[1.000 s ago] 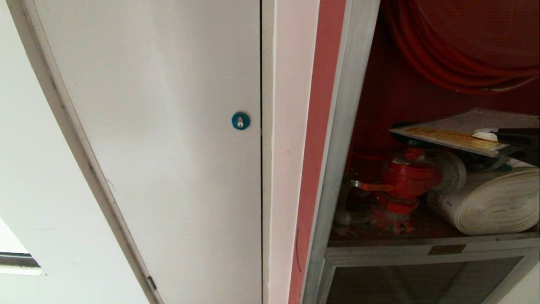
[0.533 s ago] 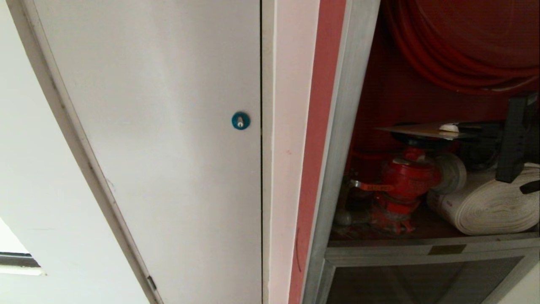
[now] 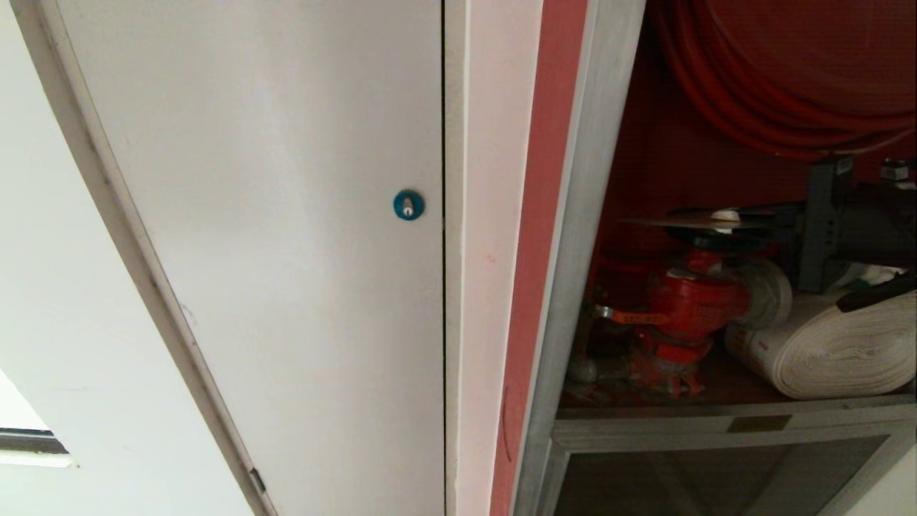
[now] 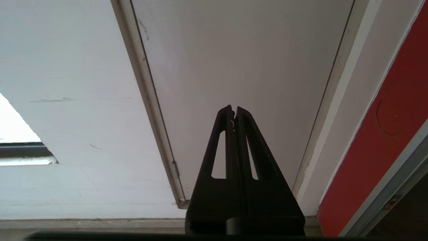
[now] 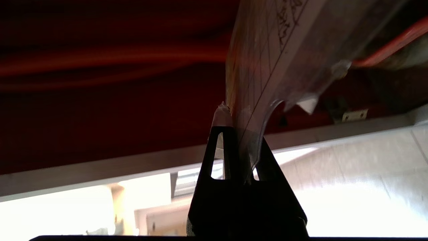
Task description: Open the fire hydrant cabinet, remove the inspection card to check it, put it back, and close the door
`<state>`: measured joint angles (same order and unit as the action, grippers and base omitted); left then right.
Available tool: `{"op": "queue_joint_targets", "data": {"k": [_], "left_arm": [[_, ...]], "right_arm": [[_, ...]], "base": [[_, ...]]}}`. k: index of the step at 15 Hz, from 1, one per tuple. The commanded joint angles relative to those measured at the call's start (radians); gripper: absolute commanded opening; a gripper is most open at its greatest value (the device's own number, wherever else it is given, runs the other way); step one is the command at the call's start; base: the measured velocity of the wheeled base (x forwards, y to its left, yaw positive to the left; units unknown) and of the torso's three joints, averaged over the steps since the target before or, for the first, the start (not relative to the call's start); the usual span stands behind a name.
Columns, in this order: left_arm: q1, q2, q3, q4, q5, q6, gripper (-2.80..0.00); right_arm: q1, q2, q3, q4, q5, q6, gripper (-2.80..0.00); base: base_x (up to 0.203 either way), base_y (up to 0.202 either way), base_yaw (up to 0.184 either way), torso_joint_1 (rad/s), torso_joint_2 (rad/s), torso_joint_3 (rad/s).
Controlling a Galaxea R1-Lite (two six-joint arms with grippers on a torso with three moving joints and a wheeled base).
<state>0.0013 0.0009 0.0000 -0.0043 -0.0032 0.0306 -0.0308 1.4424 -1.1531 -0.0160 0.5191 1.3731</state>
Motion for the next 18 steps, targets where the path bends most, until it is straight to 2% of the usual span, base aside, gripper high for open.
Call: {"op": "queue_joint_targets", "data": {"k": [1,13,18], "left_arm": [[0.002,0.001,0.002,0.000,0.000,0.000,-2.80],[0.000,0.001,0.002,0.000,0.000,0.000,-2.80],[0.001,0.001,0.003,0.000,0.000,0.000,-2.80]], "right_arm": [[0.003,0.033,-0.011,-0.006,0.008,0.008,-2.80],[-0.001,0.118,-0.070,-0.047,0.003,0.007,-2.80],[-0.045,0.098,-0.064,-0.038,0.001,0.003,-2.80]], "base": [[0.000,0.000,0.000,0.000,0.00,0.000],[0.000,0.000,0.000,0.000,0.00,0.000],[0.000,0.000,0.000,0.000,0.00,0.000]]}}
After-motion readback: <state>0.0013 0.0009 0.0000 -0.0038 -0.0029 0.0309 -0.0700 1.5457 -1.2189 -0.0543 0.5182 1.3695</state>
